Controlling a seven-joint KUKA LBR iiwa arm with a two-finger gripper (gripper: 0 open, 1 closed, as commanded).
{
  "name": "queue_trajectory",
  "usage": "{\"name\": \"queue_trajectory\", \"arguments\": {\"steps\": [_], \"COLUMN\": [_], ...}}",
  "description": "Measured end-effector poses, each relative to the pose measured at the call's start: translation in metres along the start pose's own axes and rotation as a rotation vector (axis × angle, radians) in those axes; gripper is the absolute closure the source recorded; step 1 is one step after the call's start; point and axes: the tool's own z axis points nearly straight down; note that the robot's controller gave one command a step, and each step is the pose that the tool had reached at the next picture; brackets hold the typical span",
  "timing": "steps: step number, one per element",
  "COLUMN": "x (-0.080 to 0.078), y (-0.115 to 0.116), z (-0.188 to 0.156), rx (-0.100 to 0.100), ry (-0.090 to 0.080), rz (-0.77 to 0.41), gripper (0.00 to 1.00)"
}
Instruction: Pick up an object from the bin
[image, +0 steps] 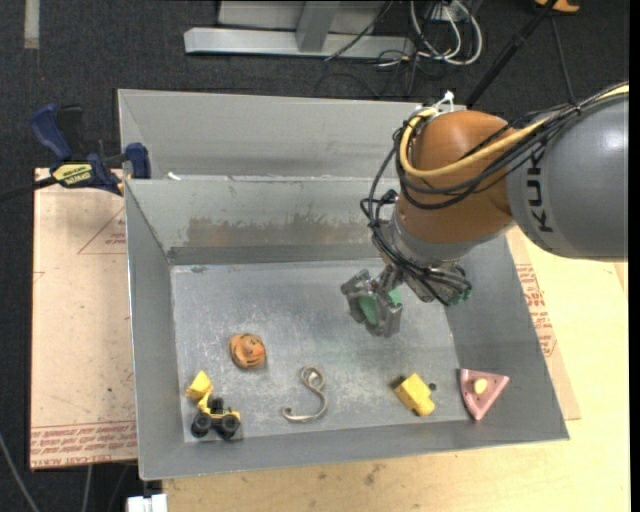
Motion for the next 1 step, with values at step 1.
{"name": "queue_trajectory", "arguments": {"steps": [1], "x": [-0.0222], "y": [-0.0433], "z": [-0.0108], "rx": [-0.001], "ry": [-0.002], "rz": [-0.001], "gripper": [1.0]}}
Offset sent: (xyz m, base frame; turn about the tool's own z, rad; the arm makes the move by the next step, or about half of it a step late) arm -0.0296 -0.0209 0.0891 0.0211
